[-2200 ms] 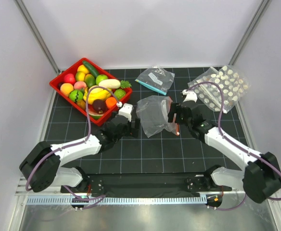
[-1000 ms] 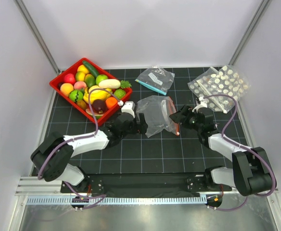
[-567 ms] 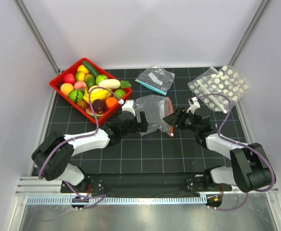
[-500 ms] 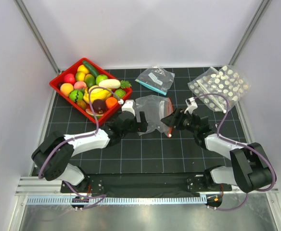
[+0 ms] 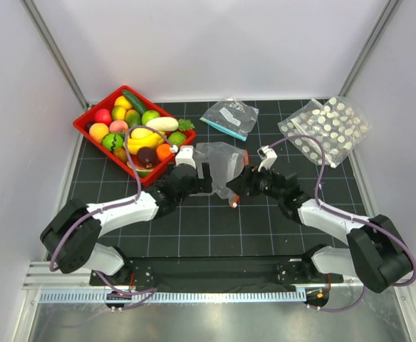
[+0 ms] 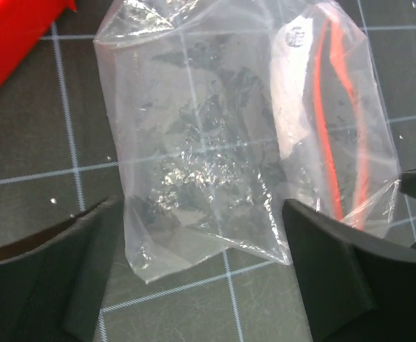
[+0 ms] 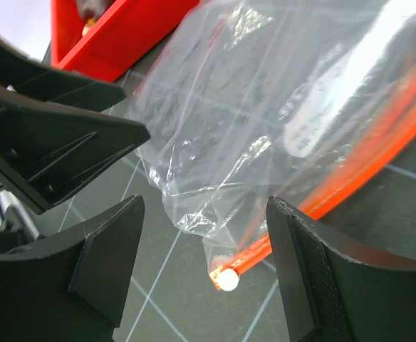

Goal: Place the food in the zip-top bag and seal the zipper
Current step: Adjust the zipper food storage bag at the center of the board, then pick up the zipper food storage bag at the center of the board.

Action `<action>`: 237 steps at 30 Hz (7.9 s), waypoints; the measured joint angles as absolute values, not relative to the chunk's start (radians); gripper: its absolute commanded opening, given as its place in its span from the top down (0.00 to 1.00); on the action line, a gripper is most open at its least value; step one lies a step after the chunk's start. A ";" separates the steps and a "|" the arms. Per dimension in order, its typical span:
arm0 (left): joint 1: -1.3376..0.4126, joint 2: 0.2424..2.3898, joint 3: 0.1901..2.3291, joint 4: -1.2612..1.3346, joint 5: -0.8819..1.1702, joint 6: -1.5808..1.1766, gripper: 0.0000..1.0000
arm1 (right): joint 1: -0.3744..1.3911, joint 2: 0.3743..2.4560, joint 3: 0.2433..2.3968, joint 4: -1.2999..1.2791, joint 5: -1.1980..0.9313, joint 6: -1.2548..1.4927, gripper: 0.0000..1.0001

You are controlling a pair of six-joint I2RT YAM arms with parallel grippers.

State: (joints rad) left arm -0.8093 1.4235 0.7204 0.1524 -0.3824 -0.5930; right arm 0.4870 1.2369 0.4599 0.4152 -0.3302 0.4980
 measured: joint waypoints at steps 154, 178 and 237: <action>-0.593 1.588 0.794 0.168 0.176 -0.622 0.09 | 0.988 1.701 1.581 -1.019 0.757 0.357 0.46; -0.591 1.264 0.619 0.193 -0.024 -0.653 0.10 | 0.822 1.732 1.573 -0.791 0.612 0.350 0.42; -0.595 1.260 0.567 0.263 0.028 -0.662 0.11 | 1.005 1.555 1.143 -0.433 0.630 0.330 0.99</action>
